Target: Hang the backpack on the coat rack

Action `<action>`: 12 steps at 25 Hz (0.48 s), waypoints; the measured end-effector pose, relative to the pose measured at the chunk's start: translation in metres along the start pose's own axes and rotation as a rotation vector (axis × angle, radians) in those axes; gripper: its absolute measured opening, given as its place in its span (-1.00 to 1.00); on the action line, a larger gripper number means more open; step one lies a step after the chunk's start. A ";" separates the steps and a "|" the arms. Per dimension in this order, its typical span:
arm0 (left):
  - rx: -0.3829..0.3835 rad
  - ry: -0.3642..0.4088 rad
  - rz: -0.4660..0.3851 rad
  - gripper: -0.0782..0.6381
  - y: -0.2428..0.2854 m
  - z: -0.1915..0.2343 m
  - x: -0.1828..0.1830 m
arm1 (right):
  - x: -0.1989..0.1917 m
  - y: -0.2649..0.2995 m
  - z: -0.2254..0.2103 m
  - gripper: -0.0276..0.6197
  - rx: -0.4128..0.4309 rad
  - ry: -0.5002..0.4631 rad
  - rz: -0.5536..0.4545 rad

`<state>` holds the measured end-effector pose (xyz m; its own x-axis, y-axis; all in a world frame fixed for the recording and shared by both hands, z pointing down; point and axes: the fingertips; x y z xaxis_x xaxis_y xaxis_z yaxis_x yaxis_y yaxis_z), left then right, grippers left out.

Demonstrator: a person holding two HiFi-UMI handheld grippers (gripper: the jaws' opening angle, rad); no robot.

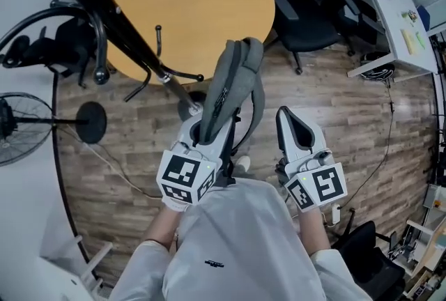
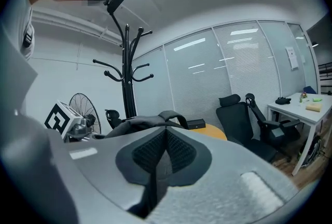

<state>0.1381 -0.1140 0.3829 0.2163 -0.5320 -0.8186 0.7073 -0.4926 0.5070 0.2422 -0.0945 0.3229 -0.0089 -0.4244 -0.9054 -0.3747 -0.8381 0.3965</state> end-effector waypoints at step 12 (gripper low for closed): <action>0.078 -0.082 0.037 -0.50 -0.005 0.006 -0.048 | -0.024 0.021 0.006 -0.91 0.094 -0.020 0.085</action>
<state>0.1202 -0.0904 0.4213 0.1834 -0.6041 -0.7755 0.6447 -0.5216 0.5588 0.2285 -0.1000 0.3524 -0.0630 -0.4850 -0.8722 -0.4573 -0.7628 0.4572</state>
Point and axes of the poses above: the fingertips, and each gripper's own axes: y forward along the fingers, z to its left, x out of its top, and after that the axes turned 14 degrees about z, right-handed
